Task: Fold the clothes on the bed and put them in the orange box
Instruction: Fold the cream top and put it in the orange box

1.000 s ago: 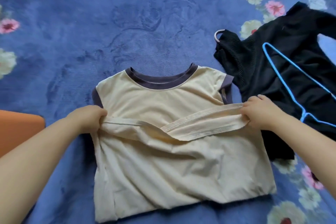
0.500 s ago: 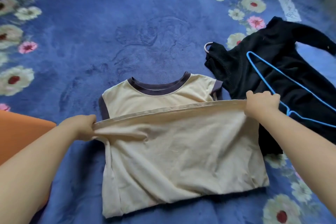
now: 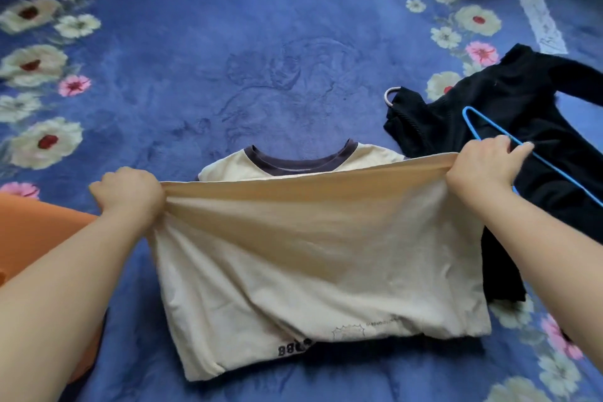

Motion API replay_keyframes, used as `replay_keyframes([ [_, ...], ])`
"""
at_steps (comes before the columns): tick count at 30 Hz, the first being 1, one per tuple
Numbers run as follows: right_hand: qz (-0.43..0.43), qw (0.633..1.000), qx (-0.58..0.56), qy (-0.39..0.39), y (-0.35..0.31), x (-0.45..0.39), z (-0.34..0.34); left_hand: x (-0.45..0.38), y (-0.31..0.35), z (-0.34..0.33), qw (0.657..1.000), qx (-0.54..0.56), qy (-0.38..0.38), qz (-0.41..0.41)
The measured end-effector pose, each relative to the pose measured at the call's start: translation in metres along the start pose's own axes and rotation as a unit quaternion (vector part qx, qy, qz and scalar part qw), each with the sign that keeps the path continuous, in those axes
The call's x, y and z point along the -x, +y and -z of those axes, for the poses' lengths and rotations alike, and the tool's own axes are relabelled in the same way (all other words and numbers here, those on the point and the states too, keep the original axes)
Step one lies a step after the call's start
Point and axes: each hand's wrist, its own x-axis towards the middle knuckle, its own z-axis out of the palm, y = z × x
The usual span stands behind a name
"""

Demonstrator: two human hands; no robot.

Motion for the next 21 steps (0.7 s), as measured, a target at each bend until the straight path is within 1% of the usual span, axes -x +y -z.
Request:
replay_keyframes([
  [2, -0.002, 1.0, -0.002, 0.0, -0.006, -0.014, 0.012, -0.012, 0.001, 0.012, 1.0, -0.01, 0.009, -0.005],
  [7, 0.008, 0.998, -0.051, -0.042, -0.037, -0.044, 0.017, -0.037, 0.015, 0.021, 1.0, -0.015, 0.013, -0.018],
  [11, 0.0, 0.994, -0.088, -0.057, -0.063, -0.068, 0.004, -0.057, 0.03, 0.009, 0.999, 0.02, 0.016, -0.027],
  [14, -0.003, 0.986, -0.151, -0.069, -0.073, -0.074, -0.005, -0.065, 0.032, -0.002, 0.996, 0.085, 0.016, -0.008],
  [16, 0.008, 0.967, -0.241, -0.079, -0.076, -0.076, -0.013, -0.066, 0.035, -0.011, 0.985, 0.173, 0.006, 0.022],
  [18, 0.002, 0.928, -0.366, -0.071, -0.074, -0.075, -0.018, -0.062, 0.039, -0.023, 0.958, 0.279, -0.007, 0.066],
  [19, -0.007, 0.905, -0.421, -0.059, -0.07, -0.073, -0.022, -0.058, 0.041, -0.031, 0.943, 0.321, -0.013, 0.085],
  [21, -0.022, 0.859, -0.511, -0.001, -0.061, -0.063, -0.029, -0.045, 0.044, -0.047, 0.921, 0.374, -0.002, 0.114],
])
